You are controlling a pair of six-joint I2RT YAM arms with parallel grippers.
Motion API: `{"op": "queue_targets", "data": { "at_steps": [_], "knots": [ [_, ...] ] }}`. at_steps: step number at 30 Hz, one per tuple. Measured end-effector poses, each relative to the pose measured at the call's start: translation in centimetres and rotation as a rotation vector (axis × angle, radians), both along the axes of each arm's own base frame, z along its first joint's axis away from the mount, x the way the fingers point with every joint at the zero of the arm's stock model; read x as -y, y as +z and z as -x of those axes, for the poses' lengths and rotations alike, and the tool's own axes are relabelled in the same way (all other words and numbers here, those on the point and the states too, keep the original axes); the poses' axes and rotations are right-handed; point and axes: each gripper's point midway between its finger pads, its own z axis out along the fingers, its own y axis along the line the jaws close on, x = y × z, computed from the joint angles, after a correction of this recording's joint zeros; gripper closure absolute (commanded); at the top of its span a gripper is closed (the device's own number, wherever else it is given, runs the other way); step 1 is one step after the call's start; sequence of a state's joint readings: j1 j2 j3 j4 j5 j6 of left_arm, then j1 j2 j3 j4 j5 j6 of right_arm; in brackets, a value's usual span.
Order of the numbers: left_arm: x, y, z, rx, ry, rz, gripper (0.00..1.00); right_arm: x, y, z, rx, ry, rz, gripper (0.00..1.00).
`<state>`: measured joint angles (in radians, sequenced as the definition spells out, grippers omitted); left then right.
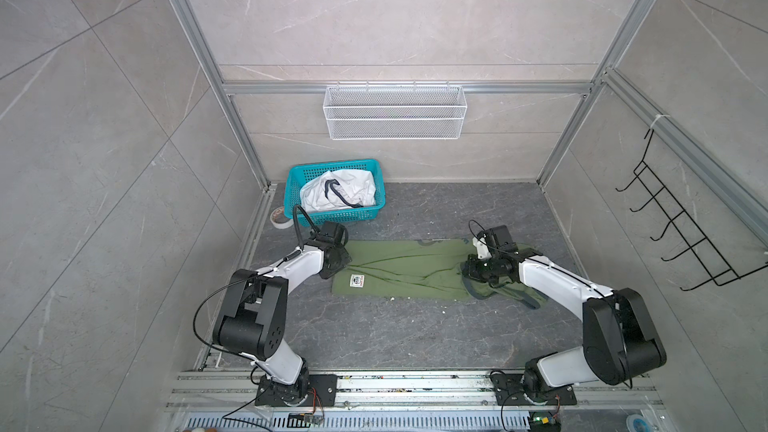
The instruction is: Fold and stack the tank tops
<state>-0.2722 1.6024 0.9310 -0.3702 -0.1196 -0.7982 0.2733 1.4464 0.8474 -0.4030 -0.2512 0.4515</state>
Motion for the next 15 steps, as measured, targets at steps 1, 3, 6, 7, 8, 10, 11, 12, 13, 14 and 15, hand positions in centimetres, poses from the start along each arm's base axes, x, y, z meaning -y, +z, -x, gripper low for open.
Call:
{"op": "queue_targets", "data": {
  "at_steps": [1,3,6,7,8,10,11,12,13,14,15],
  "knots": [
    [-0.2,0.3,-0.1,0.007,0.006,0.002,1.0,0.1,0.7,-0.2,0.016,-0.003,0.003,1.0],
    [-0.6,1.0,-0.3,0.028,0.019,0.007,1.0,0.3,1.6,-0.8,0.041,-0.011,0.009,1.0],
    [-1.0,1.8,-0.6,0.052,0.031,0.015,1.0,0.7,2.2,-1.8,0.057,-0.026,0.018,1.0],
    [-1.0,1.9,-0.7,0.054,0.031,0.018,1.0,0.8,2.1,-2.1,0.055,-0.031,0.023,1.0],
    [-0.9,2.0,-0.8,0.055,0.03,0.024,1.0,0.9,2.0,-2.3,0.051,-0.035,0.028,1.0],
    [-0.7,2.2,-1.1,0.056,0.027,0.033,1.0,1.0,1.3,-2.8,0.034,-0.041,0.043,1.0],
    [-0.6,2.3,-1.4,0.056,0.024,0.034,1.0,1.1,0.9,-3.1,0.025,-0.043,0.05,1.0],
    [-0.5,2.3,-1.7,0.056,0.021,0.035,0.99,1.1,0.4,-3.3,0.012,-0.045,0.059,1.0],
    [-0.4,2.1,-1.9,0.052,0.019,0.034,0.97,1.2,-0.1,-3.4,0.001,-0.048,0.068,1.0],
    [-0.4,1.9,-2.1,0.047,0.016,0.032,0.94,1.2,-0.4,-3.6,-0.007,-0.05,0.075,1.0],
    [-0.3,1.7,-2.4,0.041,0.013,0.029,0.91,1.3,-0.9,-3.8,-0.014,-0.053,0.084,0.95]
  ]
}}
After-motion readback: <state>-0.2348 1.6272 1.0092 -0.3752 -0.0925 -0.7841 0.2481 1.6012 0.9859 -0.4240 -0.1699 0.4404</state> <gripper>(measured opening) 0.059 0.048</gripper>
